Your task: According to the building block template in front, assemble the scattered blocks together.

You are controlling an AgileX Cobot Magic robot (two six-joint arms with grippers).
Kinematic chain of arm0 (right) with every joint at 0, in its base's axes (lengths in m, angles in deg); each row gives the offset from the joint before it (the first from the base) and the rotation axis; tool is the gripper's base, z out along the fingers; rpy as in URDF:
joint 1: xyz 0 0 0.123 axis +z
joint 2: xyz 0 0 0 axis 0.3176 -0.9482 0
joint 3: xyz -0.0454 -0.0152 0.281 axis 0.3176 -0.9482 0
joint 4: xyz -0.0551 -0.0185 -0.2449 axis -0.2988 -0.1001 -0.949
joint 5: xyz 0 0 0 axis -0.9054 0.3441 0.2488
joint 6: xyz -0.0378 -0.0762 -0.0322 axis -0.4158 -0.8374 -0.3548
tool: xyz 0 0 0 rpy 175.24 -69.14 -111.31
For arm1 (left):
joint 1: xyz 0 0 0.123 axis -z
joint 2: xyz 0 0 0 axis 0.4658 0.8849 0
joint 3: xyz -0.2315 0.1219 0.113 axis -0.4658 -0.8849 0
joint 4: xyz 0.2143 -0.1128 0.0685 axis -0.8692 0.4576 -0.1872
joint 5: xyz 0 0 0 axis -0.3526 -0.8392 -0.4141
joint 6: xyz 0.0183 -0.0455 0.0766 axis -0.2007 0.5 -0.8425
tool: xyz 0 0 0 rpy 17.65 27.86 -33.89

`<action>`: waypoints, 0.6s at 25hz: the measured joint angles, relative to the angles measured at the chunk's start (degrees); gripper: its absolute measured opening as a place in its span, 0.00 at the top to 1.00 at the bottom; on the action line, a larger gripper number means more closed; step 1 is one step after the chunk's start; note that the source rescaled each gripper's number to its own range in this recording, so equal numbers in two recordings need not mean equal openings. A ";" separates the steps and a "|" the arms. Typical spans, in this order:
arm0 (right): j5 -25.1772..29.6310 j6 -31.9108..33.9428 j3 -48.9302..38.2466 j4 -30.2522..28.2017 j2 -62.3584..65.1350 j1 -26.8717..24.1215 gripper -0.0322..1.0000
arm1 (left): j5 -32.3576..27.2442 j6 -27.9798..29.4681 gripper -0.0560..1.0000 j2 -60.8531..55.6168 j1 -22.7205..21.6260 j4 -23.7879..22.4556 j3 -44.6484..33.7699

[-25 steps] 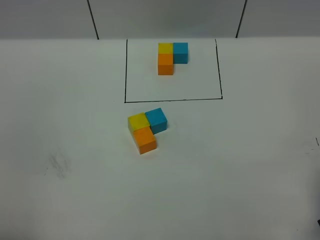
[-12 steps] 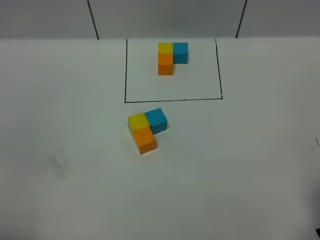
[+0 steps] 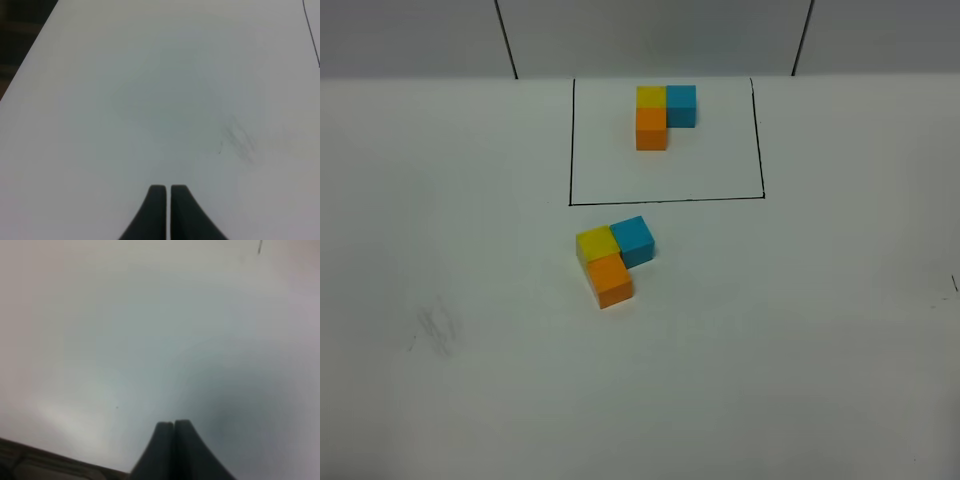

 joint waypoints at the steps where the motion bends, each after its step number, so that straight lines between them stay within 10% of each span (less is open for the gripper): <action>1: 0.00 -0.15 0.00 0.06 0.96 -0.54 0.97 | 0.00 0.00 0.94 0.00 0.00 0.00 0.00; 15: 0.07 -0.20 -0.11 0.06 14.40 -3.94 0.97 | 0.00 0.00 0.94 0.00 0.00 0.00 0.00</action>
